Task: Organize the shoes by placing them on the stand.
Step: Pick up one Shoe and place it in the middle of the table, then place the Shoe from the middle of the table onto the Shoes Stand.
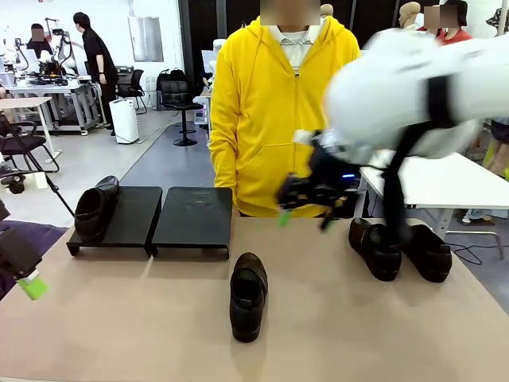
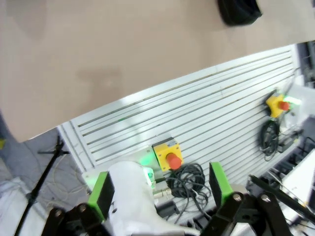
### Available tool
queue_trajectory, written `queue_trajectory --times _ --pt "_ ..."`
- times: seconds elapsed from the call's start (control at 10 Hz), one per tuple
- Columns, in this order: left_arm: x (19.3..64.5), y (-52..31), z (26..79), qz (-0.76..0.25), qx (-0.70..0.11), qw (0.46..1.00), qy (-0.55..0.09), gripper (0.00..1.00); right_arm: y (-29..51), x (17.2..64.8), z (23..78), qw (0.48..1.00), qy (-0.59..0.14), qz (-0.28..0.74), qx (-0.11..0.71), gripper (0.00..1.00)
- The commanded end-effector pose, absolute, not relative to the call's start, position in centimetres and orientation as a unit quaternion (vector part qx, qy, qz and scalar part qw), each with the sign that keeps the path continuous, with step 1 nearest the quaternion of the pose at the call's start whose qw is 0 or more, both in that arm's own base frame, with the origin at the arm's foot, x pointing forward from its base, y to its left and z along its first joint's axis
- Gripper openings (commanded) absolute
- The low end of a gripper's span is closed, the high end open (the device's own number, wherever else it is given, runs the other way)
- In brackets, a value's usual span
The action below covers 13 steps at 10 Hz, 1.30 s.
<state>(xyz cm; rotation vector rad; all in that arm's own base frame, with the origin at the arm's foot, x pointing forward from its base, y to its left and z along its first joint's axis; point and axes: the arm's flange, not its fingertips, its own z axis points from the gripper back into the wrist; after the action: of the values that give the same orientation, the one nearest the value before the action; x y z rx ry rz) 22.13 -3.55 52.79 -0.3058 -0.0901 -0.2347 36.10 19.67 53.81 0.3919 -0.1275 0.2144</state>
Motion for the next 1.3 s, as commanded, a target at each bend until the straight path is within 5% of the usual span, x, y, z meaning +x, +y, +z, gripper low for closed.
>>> queue_trajectory --times 0.0,0.4,1.2 --pt "22.3 -3.4 52.9 -0.121 -0.155 0.979 -0.048 1.0 9.8 33.1 54.1 0.966 -0.063 0.107 0.226 1.0" --pt "22.3 -3.4 52.9 -0.121 -0.155 0.979 -0.048 1.0 -1.1 25.2 51.6 0.944 -0.129 0.048 0.299 1.0" --pt "22.3 -3.4 52.9 -0.121 -0.155 0.979 -0.048 1.0 -1.3 26.7 53.0 0.949 -0.109 0.05 0.292 1.0"
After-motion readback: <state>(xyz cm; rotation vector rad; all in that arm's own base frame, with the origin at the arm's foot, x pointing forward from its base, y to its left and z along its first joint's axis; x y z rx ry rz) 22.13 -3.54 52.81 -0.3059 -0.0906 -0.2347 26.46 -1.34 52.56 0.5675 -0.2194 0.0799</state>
